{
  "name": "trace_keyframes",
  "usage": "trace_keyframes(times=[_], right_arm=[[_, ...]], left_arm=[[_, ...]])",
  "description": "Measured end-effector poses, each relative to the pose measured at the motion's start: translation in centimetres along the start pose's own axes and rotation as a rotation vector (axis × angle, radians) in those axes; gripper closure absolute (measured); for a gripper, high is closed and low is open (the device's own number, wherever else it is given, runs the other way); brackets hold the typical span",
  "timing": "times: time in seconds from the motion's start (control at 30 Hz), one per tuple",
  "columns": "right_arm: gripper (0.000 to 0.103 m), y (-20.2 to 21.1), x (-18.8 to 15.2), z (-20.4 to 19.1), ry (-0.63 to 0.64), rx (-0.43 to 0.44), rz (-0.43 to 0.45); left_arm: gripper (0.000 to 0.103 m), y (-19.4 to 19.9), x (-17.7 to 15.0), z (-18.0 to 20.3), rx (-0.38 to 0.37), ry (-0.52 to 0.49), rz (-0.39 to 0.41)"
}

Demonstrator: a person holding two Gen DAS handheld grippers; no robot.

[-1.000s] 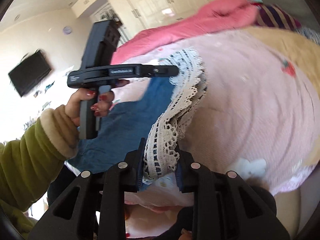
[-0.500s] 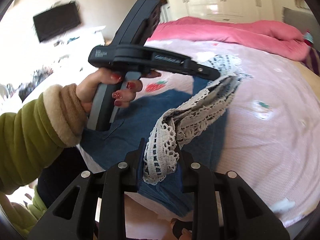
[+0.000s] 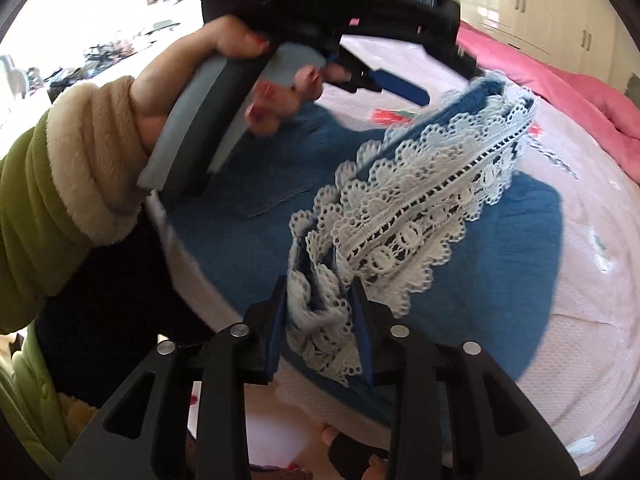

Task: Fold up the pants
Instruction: 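Lift the lace hem with the right gripper and fold it over the denim, then lower the lace hem onto the pants and open the right gripper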

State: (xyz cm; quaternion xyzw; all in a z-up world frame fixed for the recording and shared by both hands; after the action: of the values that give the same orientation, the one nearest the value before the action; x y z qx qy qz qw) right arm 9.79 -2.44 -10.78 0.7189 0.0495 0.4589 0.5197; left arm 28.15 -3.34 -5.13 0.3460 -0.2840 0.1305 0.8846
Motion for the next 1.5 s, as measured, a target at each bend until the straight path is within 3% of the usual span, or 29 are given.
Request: trace_keyframes(times=[0.1, 0.3, 0.43, 0.57, 0.67, 0.83, 0.93, 0.97, 1.0, 1.07, 1.17, 1.27, 1.33, 1.4, 1.5], right_arm=[[0.050, 0.0, 0.1, -1.4, 0.010, 0.045, 0.014], [0.049, 3.3, 0.5, 0.6, -0.076, 0.098, 0.094], [0.044, 5.6, 1.3, 7.4, -0.199, -0.031, 0.145], [0.044, 5.8, 1.8, 14.3, -0.279, -0.190, 0.128], [0.044, 4.9, 2.7, 17.4, -0.285, -0.259, 0.104], [0.044, 2.1, 4.2, 20.0, -0.300, -0.204, 0.054], [0.045, 0.3, 4.6, 20.6, -0.346, -0.164, 0.027], [0.062, -0.5, 4.8, 20.2, -0.361, -0.137, 0.004], [0.088, -1.2, 5.0, 20.1, -0.366, -0.120, -0.016], [0.088, -1.9, 4.6, 20.6, -0.380, -0.135, -0.029], [0.079, -2.5, 3.7, 21.5, -0.406, -0.157, -0.040], [0.072, -2.5, 3.7, 21.3, -0.378, -0.177, -0.030], [0.067, -2.5, 3.6, 21.3, -0.362, -0.194, -0.028], [0.053, -1.8, 3.6, 21.6, -0.370, -0.213, -0.011], [0.051, 1.1, 3.6, 21.1, -0.397, -0.194, 0.076]], left_arm=[[0.031, 1.8, -0.2, -0.5, -0.020, 0.055, 0.040], [0.030, 2.7, -2.2, -0.6, 0.008, 0.054, 0.018], [0.030, 2.4, -3.7, -0.4, 0.027, 0.046, -0.007], [0.031, 2.6, -5.3, 1.5, 0.121, -0.053, 0.001], [0.031, 2.8, -6.7, 2.5, 0.177, -0.094, 0.006], [0.031, 3.4, -9.4, 3.6, 0.291, -0.188, 0.025], [0.033, 3.6, -10.5, 4.8, 0.277, -0.209, 0.037], [0.033, 3.6, -10.9, 5.5, 0.268, -0.233, 0.039], [0.034, 3.6, -11.2, 6.3, 0.273, -0.280, 0.047], [0.036, 3.5, -11.7, 7.4, 0.292, -0.352, 0.057], [0.040, 2.1, -13.1, 7.3, 0.261, -0.336, -0.010], [0.042, 0.2, -15.3, 5.2, 0.299, -0.283, -0.112], [0.042, 0.2, -16.4, 4.7, 0.317, -0.262, -0.128], [0.042, 0.4, -16.7, 4.7, 0.316, -0.259, -0.135], [0.043, 0.8, -17.3, 4.5, 0.292, -0.244, -0.146]])
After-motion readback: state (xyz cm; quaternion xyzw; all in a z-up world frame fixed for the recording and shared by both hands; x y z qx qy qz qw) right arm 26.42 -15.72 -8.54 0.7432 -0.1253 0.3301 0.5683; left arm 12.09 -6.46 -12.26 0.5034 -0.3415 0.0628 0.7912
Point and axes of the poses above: each gripper's, at about its wrist camera, not at the fingertips, and y roughly against the way its jaws point, z to its right, x to its top, the point moved 9 cm from there along -y, roughly the way its jaws point, and after that the axes turned 2 degrees about -z, right-handed, at the moved point
